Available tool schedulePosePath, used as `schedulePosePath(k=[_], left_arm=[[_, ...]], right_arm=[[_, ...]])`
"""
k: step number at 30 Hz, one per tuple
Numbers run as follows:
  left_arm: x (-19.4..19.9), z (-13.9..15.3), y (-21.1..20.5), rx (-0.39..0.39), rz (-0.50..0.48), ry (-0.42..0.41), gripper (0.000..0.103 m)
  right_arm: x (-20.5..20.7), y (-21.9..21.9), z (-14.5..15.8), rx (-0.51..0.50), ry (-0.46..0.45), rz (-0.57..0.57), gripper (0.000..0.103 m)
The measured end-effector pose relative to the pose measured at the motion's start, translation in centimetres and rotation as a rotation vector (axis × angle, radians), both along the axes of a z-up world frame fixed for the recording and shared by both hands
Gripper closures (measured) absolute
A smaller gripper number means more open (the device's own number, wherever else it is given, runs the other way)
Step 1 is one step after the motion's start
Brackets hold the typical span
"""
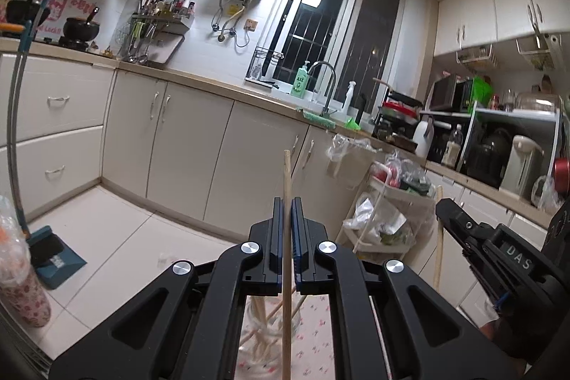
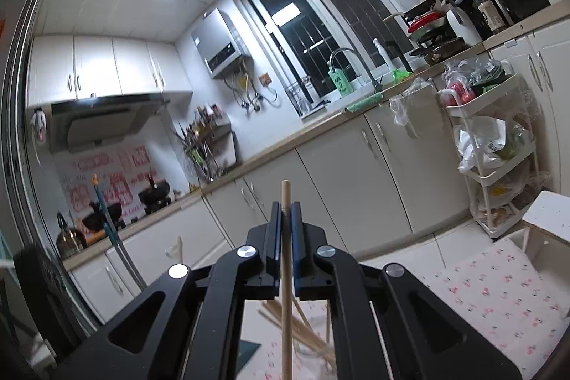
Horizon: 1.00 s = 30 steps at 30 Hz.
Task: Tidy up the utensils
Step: 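Lift both held sticks up and over the glass jar opening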
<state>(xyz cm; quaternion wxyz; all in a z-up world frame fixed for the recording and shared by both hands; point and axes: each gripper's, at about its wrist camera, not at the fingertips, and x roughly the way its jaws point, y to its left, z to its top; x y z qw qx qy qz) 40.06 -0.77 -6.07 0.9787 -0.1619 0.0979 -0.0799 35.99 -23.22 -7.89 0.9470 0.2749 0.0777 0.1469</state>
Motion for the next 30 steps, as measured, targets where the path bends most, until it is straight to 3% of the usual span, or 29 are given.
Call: schedulePosePath(k=[7, 30], left_arm=[[3.1, -0.1, 0.1, -0.073, 0.012, -0.039, 0.099], [11.0, -5.7, -1.1, -0.091, 0.095, -0.085, 0.099]], right_arm=[[2.7, 0.9, 0.1, 0.033, -0.048, -0.033, 0.097], [9.3, 1.7, -4.3, 0.043, -0.064, -0.072, 0.097]])
